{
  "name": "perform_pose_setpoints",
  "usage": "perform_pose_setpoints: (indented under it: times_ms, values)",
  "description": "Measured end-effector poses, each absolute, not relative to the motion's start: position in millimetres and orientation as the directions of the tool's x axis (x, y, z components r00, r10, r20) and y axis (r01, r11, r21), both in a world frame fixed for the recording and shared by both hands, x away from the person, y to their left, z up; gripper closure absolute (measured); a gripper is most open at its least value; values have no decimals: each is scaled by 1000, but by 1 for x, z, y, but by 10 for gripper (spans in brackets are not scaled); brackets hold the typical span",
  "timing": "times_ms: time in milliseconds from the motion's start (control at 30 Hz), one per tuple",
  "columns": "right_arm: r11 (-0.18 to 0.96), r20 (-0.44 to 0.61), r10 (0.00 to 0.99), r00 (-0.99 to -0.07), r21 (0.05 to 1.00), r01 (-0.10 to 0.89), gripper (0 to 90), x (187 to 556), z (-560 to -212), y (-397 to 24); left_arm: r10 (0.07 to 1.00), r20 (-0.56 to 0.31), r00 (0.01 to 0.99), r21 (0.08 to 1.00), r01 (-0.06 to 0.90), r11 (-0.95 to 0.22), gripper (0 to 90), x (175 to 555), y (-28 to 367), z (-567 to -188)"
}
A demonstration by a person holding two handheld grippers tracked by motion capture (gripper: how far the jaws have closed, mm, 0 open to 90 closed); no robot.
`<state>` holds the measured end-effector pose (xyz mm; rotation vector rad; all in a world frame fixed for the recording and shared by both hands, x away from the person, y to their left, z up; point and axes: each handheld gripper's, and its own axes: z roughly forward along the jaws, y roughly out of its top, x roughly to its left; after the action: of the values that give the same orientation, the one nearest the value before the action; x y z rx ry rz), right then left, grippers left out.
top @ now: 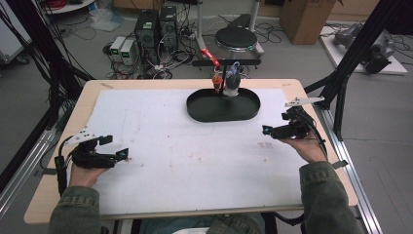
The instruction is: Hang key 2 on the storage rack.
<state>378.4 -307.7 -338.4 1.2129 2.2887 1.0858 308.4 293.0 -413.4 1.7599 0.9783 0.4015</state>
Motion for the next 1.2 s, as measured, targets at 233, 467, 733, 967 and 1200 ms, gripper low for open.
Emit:
perform_pose_setpoints:
  times_ms: [233,467,733,967,1200]
  values:
    - [335,65,806,-588,769,544,10,369,-352,-313,772,-162,615,886,435,-161,69,309,290,-415]
    - [331,73,794,-604,781,529,10,359,-369,-312,778,-154,609,882,439,-169,69,307,289,-415]
    - [332,49,799,-600,795,507,10,345,-387,-312,774,-158,613,873,454,-181,69,304,289,-417]
    - [324,53,806,-590,794,514,10,334,-404,-320,779,-155,608,855,478,-203,69,299,288,-420]
    - [310,54,819,-571,795,521,10,327,-420,-327,779,-158,607,853,481,-202,69,298,288,-421]
